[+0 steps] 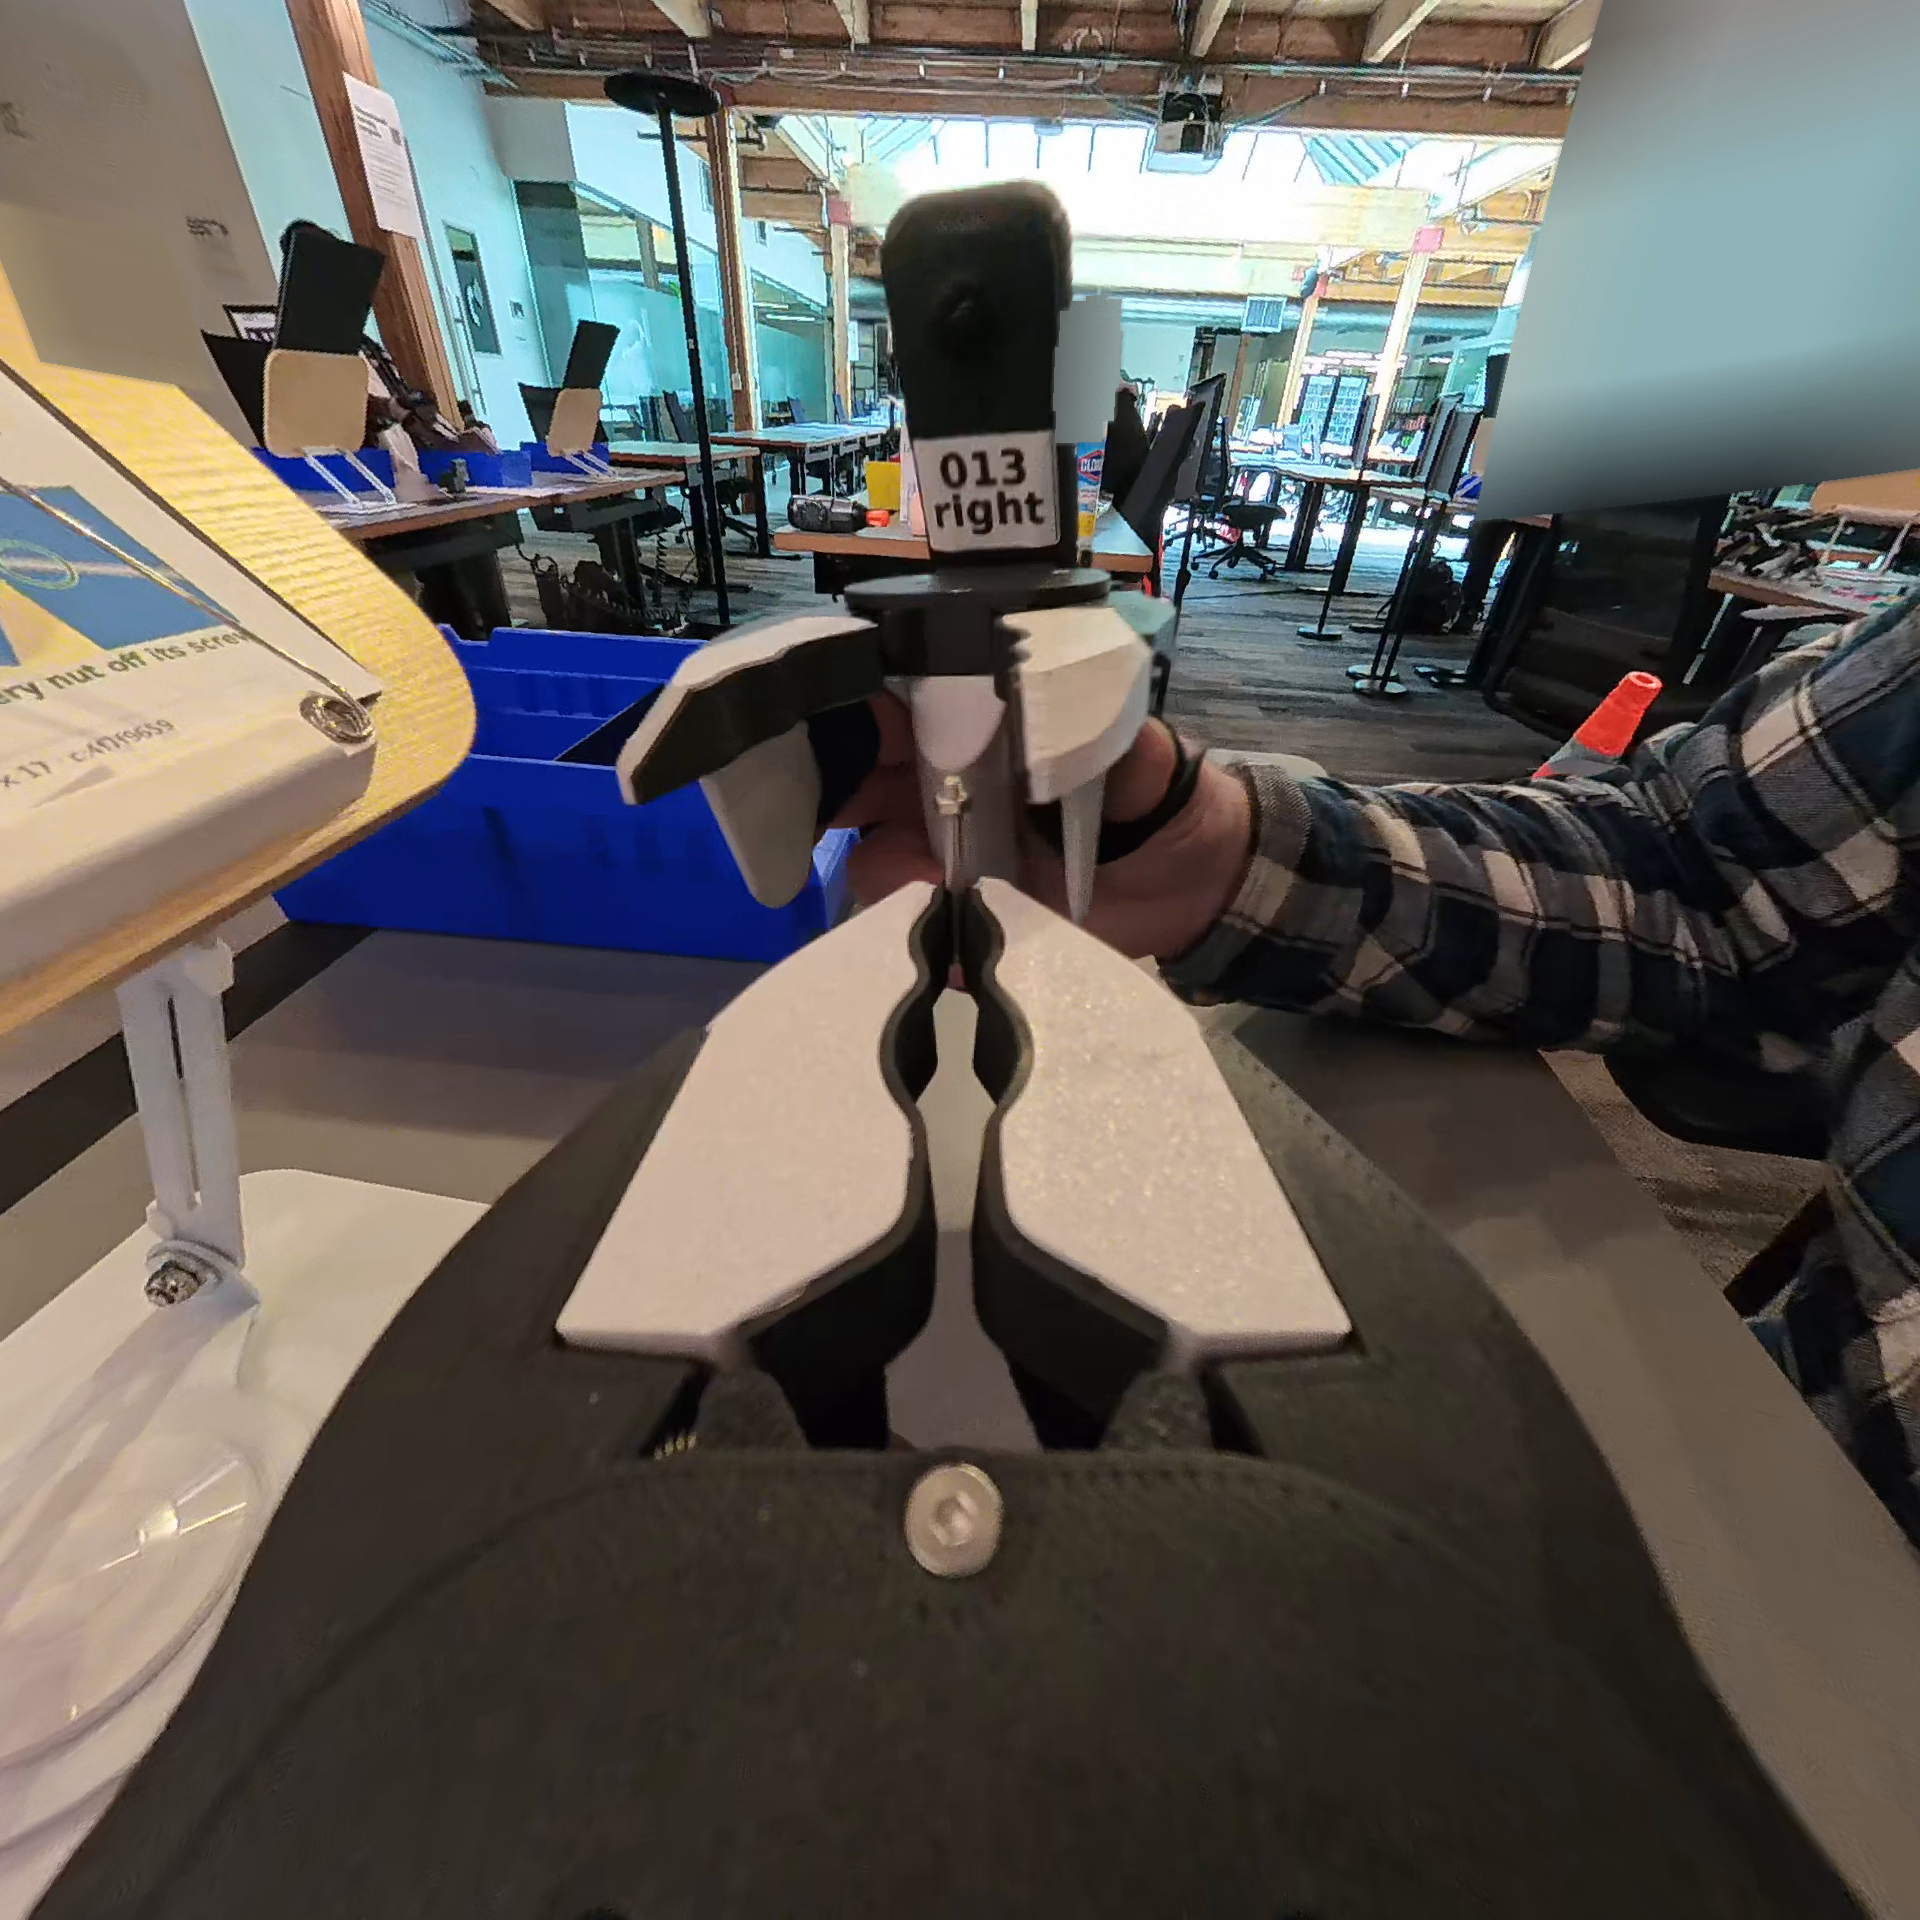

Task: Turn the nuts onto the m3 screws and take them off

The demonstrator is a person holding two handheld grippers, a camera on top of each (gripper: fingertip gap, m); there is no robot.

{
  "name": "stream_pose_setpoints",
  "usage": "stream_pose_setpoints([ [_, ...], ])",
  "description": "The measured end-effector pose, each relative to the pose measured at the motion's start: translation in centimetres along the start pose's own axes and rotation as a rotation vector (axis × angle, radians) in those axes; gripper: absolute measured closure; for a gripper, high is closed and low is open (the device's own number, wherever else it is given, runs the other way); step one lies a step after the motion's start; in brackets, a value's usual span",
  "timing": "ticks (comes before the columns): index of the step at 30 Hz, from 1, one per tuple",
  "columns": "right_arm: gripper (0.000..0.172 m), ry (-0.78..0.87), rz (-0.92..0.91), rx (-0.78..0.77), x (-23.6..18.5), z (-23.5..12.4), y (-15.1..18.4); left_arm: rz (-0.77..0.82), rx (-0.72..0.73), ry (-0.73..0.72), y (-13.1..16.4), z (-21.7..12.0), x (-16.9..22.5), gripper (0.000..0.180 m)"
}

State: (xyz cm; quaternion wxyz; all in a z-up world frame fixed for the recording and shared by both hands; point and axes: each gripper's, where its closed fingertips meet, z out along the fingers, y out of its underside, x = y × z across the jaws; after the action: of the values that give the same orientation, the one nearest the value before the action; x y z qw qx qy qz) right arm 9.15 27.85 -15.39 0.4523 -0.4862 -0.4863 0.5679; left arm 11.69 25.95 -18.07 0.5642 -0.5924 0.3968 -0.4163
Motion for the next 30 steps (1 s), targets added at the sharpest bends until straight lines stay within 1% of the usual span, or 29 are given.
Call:
stream_pose_setpoints([
  [4,0.109,-0.044,0.003,-0.020,-0.9,2.2,0.3,0.010,-0.011,0.005,0.1,0.3,0.3,0.179],
  [7,0.111,-0.034,0.020,-0.022,-0.4,2.4,0.6,0.021,-0.016,0.006,0.1,0.3,0.5,0.179],
  [9,0.108,-0.024,0.028,-0.016,-0.1,1.9,0.6,0.022,-0.019,-0.004,0.1,0.2,0.3,0.179],
  [12,0.108,0.009,0.037,0.005,0.6,0.3,0.5,-0.002,0.017,0.001,-0.3,-0.2,0.1,0.179],
  [14,0.115,0.079,0.046,0.004,2.2,-1.3,0.6,0.002,0.029,0.005,-0.6,-0.4,0.1,0.179],
  [15,0.115,0.101,0.051,0.008,2.8,-2.0,0.7,0.006,0.027,0.001,-0.7,-0.5,0.0,0.179],
  [18,0.112,0.095,0.045,0.022,2.9,-2.9,0.3,0.001,0.017,-0.003,-0.4,-0.3,-0.1,0.179],
  [20,0.109,0.051,0.028,0.022,1.7,-2.1,0.0,-0.003,0.004,-0.003,0.0,0.0,-0.2,0.179],
  [25,0.107,-0.035,-0.004,-0.007,-0.6,1.0,0.1,0.000,-0.013,0.002,0.4,0.4,0.1,0.179],
  [30,0.109,-0.028,0.011,-0.024,-0.1,1.9,0.6,0.003,-0.008,0.002,0.3,0.4,0.2,0.179],
])
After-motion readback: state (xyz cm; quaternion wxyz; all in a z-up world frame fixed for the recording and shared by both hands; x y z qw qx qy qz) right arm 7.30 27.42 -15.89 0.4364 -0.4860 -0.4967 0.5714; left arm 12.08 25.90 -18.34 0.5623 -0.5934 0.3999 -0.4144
